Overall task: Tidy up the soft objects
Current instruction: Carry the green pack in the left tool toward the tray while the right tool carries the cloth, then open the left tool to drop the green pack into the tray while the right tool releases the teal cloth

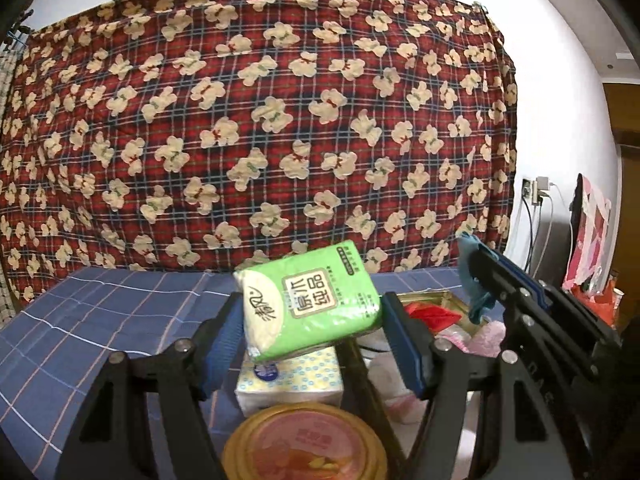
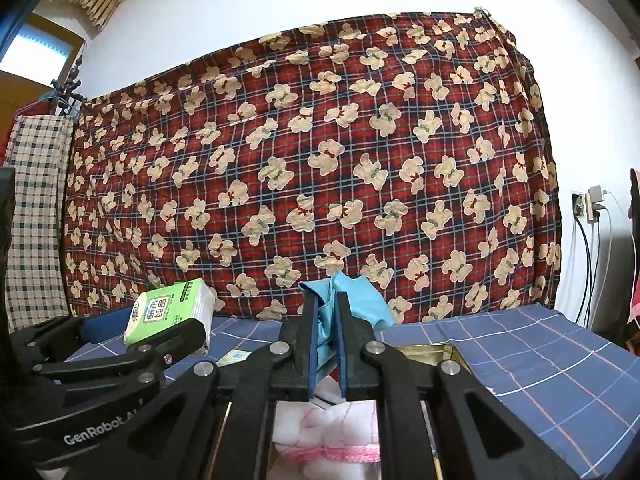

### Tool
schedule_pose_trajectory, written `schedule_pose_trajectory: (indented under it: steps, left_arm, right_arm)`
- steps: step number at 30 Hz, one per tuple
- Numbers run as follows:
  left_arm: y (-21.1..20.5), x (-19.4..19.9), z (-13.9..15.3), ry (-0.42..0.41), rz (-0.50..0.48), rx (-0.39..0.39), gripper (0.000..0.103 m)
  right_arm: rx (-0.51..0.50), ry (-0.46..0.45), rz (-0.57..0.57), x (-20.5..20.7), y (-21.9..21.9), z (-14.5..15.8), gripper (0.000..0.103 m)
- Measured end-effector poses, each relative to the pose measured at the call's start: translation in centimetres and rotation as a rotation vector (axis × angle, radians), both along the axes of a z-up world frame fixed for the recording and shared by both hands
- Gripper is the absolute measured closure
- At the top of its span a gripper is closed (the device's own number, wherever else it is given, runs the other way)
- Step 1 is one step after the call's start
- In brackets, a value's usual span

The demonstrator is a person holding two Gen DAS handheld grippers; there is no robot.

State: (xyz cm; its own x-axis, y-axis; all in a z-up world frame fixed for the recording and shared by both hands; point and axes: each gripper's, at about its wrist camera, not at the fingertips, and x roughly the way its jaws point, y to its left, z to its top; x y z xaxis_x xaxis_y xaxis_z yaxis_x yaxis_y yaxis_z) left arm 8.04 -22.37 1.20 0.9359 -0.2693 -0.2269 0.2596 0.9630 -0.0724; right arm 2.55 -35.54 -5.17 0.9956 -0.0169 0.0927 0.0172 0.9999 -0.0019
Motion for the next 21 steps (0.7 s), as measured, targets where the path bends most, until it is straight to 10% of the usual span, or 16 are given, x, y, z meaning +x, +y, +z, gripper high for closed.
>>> schedule_pose_trajectory:
  steps: [21]
  left_arm:
    - [-5.5,1.3,0.3,0.136,-0.168,0.06,0.035]
  right_arm:
    - [0.106,0.143,0.0,1.8,-8.2,2.2,0.094]
